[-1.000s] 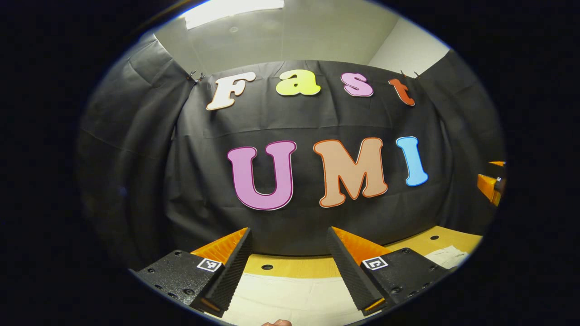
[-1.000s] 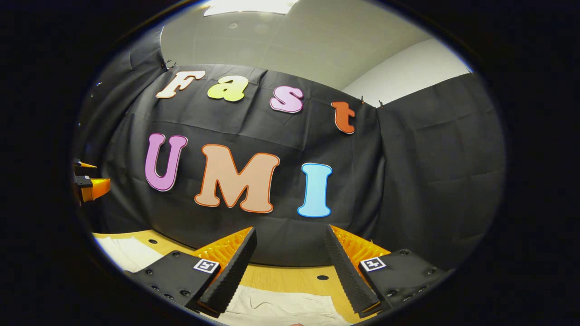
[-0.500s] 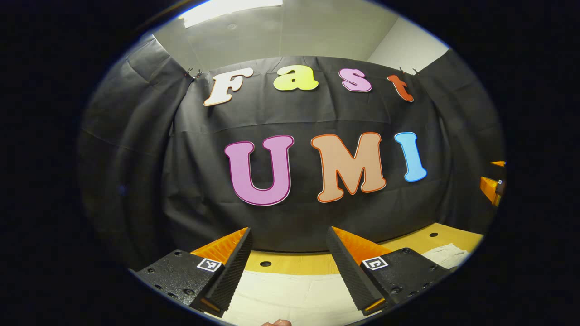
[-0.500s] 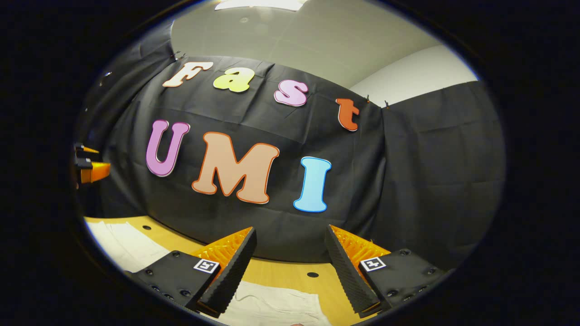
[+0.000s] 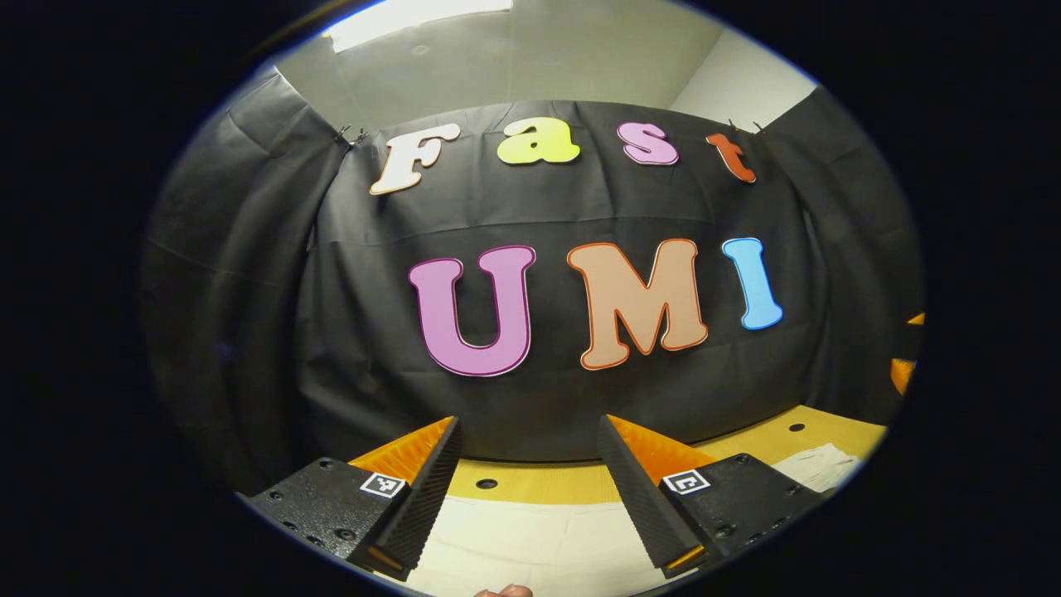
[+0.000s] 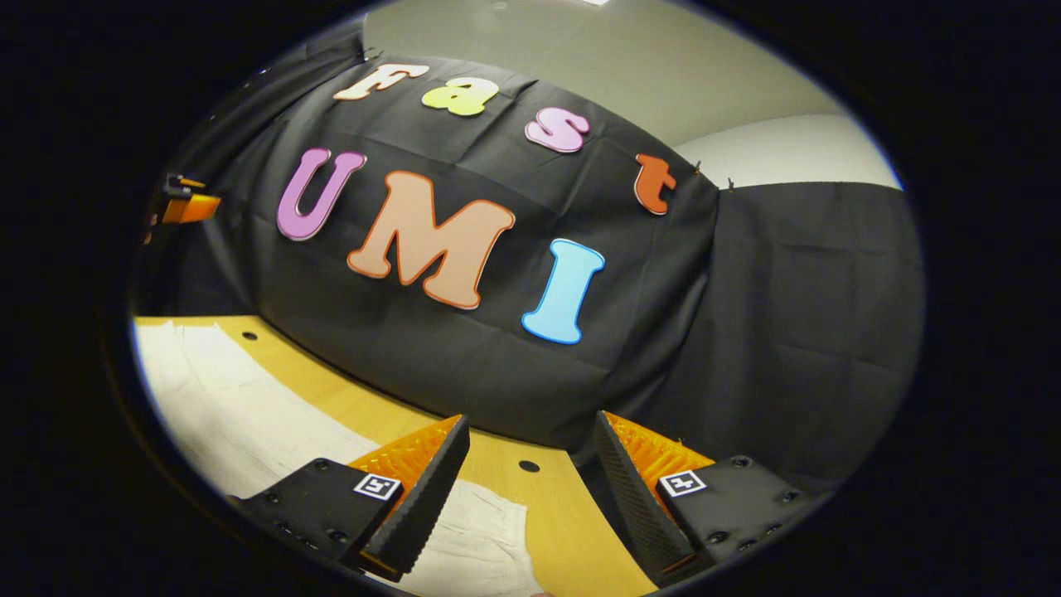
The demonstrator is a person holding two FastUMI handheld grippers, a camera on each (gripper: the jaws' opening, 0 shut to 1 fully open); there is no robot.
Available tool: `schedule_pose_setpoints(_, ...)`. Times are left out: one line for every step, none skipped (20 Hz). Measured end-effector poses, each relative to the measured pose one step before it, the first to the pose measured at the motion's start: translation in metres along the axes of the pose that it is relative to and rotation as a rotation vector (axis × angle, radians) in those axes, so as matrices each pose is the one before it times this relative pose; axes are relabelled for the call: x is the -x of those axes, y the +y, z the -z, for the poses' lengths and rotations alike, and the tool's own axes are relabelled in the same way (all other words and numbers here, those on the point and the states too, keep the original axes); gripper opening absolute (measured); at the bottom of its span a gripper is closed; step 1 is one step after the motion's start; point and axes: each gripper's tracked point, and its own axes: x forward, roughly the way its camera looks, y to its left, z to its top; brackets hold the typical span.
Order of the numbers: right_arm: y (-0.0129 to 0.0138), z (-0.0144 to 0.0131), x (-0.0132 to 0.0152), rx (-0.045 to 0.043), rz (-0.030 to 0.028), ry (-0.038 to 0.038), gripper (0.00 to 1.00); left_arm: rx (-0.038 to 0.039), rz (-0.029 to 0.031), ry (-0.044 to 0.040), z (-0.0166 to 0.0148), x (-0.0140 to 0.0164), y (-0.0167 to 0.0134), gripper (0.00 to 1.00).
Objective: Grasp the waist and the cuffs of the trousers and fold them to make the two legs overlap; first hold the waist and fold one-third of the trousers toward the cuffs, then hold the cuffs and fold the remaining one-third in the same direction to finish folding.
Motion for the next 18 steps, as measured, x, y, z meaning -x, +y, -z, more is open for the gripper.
schedule_pose_setpoints(-0.00122,0.0075,0.00303,0.03497,-0.01051,0.01132,0.98,0.00545,-0.00038,0.00329,0.00098,-0.00044,-0.00056,0.96)
schedule_pose_setpoints(0.0004,0.00919,0.0017,0.03773,-0.01541,0.0103,0.97,0.0054,0.00013,0.00457,0.00096,-0.00057,-0.00078,0.96)
schedule_pose_setpoints(0.00102,0.0093,0.00205,0.0422,-0.01715,0.01483,0.97,0.00466,-0.00114,0.00351,0.00205,-0.0004,-0.00119,0.96)
schedule_pose_setpoints(0.00339,0.01273,0.00312,0.04156,-0.02122,0.01526,0.98,0.00289,-0.00119,0.00103,0.00005,-0.00022,-0.00061,0.96)
schedule_pose_setpoints(0.00322,0.01077,0.00201,0.0392,-0.01856,0.01532,0.98,0.00097,-0.00047,0.00131,0.00176,0.00046,-0.00083,0.96)
schedule_pose_setpoints(0.00355,0.01087,0.00151,0.03456,-0.01675,0.01614,0.97,-0.00087,-0.001,0.00182,0.00048,-0.00064,-0.00061,0.96)
schedule_pose_setpoints(0.00435,0.01016,0.00332,0.02926,-0.01959,0.01433,0.97,-0.00193,-0.0012,0.0034,0.00152,-0.0002,-0.00067,0.96)
schedule_pose_setpoints(0.00623,0.00989,0.00338,0.03203,-0.02128,0.01203,0.97,-0.00049,-0.00077,0.00283,0.00105,-0.00034,-0.00119,0.99)
schedule_pose_setpoints(0.00609,0.00679,0.00194,0.03678,-0.02578,0.0102,0.97,0.0017,-0.00051,0.00244,0.00109,0.00026,-0.00059,0.96)
schedule_pose_setpoints(0.01066,0.00601,0.00114,0.04067,-0.03173,0.0057,0.97,0.00177,-0.0005,0.00248,0.00073,0.0003,-0.00096,0.96)
schedule_pose_setpoints(0.00845,0.00392,0.00149,0.04697,-0.03261,0.00217,0.97,0.00295,-0.00182,0.00081,0.00062,-0.00018,-0.00034,0.96)
schedule_pose_setpoints(0.00982,0.00269,0.00203,0.0526,-0.03161,-0.00443,0.98,0.00327,-0.00122,0.00208,0.00043,-0.0005,-0.00025,0.96)
schedule_pose_setpoints(0.00861,0.00143,0.00107,0.0588,-0.02735,-0.00682,0.98,0.00179,-0.00081,0.00309,0.00184,0.00095,-0.00103,0.96)
schedule_pose_setpoints(0.00866,0.0022,0.00007,0.04718,-0.02804,-0.00207,0.98,-0.00025,-0.00171,0.00295,0.00107,0.00036,0.00003,0.96)
schedule_pose_setpoints(0.01053,0.00197,0.00007,0.03688,-0.03139,0.00129,0.97,-0.00176,-0.00321,0.00282,0.00188,-0.00016,0.00012,0.96)
schedule_pose_setpoints(0.01245,0.0054,-0.00003,0.0292,-0.03531,0.00273,0.98,-0.00075,-0.00205,0.00429,0.00105,-0.00052,-0.00037,0.96)
schedule_pose_setpoints(0.01178,0.00471,0.00044,0.02522,-0.03494,0.00728,0.98,0.00046,-0.00084,0.00276,0.00104,-0.00014,-0.00062,0.96)
schedule_pose_setpoints(0.01037,0.00659,0.00021,0.02076,-0.03156,0.00957,0.98,0.0001,-0.00038,0.00139,0.00025,0.00067,-0.00034,0.96)
